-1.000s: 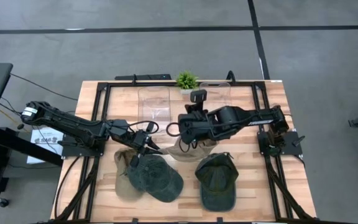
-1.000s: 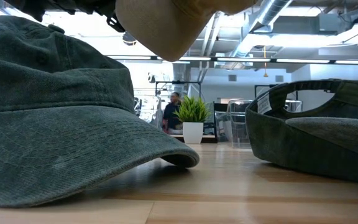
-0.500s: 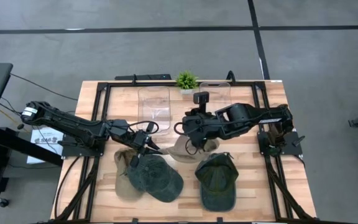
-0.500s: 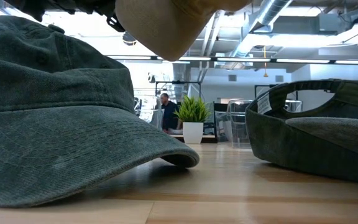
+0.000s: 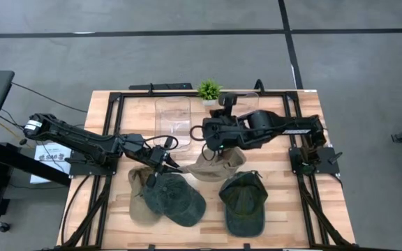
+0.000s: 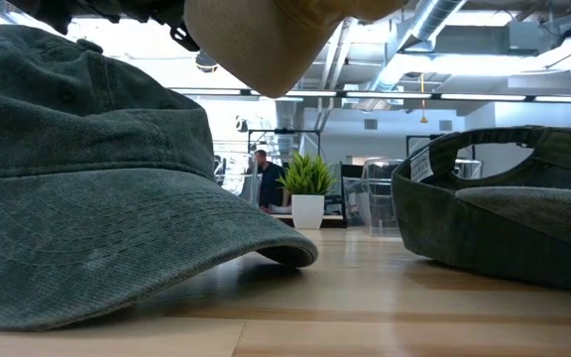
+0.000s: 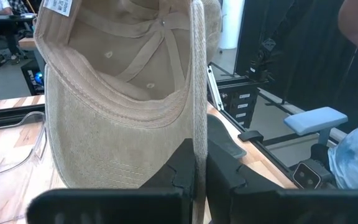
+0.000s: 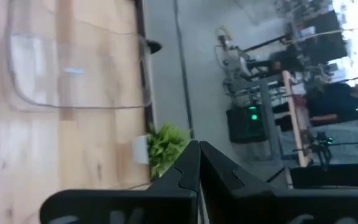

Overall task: Pick & Place hat
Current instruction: Put the top brown cap into the right transparent bin

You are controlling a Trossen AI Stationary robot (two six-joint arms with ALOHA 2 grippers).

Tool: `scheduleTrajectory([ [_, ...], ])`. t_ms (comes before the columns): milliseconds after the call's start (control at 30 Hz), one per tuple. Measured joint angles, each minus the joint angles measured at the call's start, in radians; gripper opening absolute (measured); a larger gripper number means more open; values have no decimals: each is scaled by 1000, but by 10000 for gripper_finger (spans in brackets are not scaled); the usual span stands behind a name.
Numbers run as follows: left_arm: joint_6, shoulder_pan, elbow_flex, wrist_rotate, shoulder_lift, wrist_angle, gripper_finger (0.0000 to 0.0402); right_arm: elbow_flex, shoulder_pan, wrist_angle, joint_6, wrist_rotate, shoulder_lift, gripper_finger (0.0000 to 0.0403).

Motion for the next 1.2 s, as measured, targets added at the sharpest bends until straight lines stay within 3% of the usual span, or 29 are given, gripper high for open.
scheduleTrajectory([
  [267,0,0,0,0,0,0,17,-68,32,-18,58,-91,10,0],
  [600,0,0,0,0,0,0,17,-58,93,-10,88,-198,9,0],
  [1033,0,0,0,2,0,1,17,15,88,16,72,-454,4,0],
  [1200,1,0,0,1,0,1,17,14,62,37,64,-617,-15,0],
])
